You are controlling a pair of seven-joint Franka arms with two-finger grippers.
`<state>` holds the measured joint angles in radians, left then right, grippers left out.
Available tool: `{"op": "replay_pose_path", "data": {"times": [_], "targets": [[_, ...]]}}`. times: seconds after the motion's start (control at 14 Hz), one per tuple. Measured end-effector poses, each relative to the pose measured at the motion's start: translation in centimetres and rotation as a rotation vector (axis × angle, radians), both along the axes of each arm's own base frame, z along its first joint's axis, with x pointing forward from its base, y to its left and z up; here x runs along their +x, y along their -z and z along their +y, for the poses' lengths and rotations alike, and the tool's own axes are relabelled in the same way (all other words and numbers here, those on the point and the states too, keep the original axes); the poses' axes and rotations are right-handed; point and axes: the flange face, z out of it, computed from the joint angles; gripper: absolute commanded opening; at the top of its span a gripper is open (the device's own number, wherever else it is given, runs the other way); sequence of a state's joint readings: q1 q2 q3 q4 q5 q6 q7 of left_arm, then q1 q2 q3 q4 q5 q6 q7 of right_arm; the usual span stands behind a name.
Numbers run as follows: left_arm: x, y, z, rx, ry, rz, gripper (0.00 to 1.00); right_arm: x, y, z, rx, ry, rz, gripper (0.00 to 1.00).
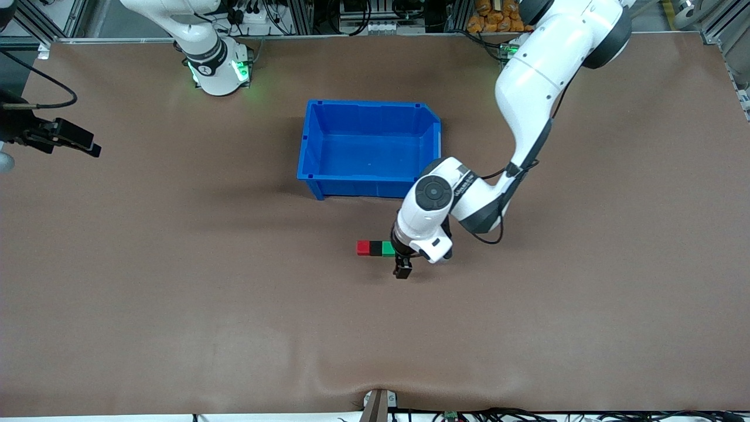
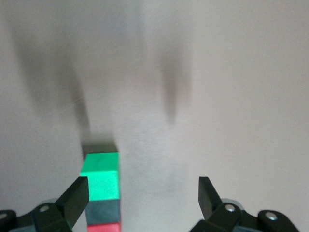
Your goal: Attach green and red cubes to black cube
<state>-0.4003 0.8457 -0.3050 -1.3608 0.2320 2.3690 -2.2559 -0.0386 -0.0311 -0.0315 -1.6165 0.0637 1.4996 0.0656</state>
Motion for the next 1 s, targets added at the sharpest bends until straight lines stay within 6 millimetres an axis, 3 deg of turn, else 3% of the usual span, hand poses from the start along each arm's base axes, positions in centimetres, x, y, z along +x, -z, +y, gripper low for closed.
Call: {"op": "replay_pose_path", "data": {"times": [0.21,0.43,0.79,1.0], "targets": [[0.6,-6.1,1.4,0.042,0.096,-0.034,1.00,0.1,0.0,-0.3,0.003,0.007,-0.005,1.00],[0.2,-13.5,3.6,0.121,0.176,-0.029,1.00,0.1,-0.2,-0.1,0.002,0.003,-0.011,1.00],[-1.9,-25.0,9.2,0.265,0.500,-0.018,1.00,-0.4,-3.5,-0.7,-0.002,0.012,-0.044,1.00],[-2.7,-31.1,13.8,0.280,0.559,-0.027,1.00,-0.8,-4.3,-1.3,-0.002,0.023,-0.037,1.00]]}}
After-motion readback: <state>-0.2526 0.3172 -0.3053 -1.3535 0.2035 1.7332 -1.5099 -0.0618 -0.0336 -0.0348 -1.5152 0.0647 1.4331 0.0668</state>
